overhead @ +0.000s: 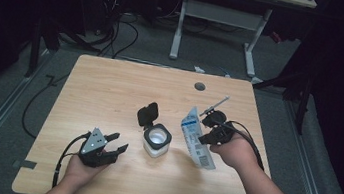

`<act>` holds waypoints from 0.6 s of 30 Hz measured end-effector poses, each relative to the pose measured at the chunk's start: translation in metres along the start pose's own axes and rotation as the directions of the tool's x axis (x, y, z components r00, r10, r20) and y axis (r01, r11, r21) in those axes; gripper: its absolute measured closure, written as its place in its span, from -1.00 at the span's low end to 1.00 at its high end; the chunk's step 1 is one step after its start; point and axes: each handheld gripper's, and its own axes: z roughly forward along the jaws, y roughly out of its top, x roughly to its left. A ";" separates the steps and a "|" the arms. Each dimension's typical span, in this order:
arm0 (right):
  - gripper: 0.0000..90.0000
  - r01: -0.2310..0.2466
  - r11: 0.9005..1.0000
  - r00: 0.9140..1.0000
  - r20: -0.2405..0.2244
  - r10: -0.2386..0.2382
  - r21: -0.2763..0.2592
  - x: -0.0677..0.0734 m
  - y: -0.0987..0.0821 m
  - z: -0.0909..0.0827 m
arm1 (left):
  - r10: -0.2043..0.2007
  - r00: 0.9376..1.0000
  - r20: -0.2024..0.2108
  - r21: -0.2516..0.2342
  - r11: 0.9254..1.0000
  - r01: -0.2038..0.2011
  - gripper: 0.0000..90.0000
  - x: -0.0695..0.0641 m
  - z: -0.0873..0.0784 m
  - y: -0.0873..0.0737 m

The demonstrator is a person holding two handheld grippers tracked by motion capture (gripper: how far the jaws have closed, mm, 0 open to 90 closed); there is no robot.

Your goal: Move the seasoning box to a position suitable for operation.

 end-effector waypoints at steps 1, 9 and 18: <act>0.97 -0.003 1.000 1.000 0.007 0.003 0.001 -0.003 0.000 0.000 | 0.000 1.000 -0.001 -0.001 1.000 0.000 0.04 0.000 0.000 0.000; 0.97 -0.036 0.999 0.999 0.040 0.036 -0.004 -0.021 -0.004 0.002 | -0.003 1.000 -0.006 0.001 1.000 0.003 0.03 0.001 0.001 -0.001; 0.97 -0.053 0.998 0.995 0.081 0.055 -0.021 -0.037 -0.005 0.004 | -0.009 1.000 -0.009 0.005 1.000 0.009 0.02 0.002 0.003 -0.002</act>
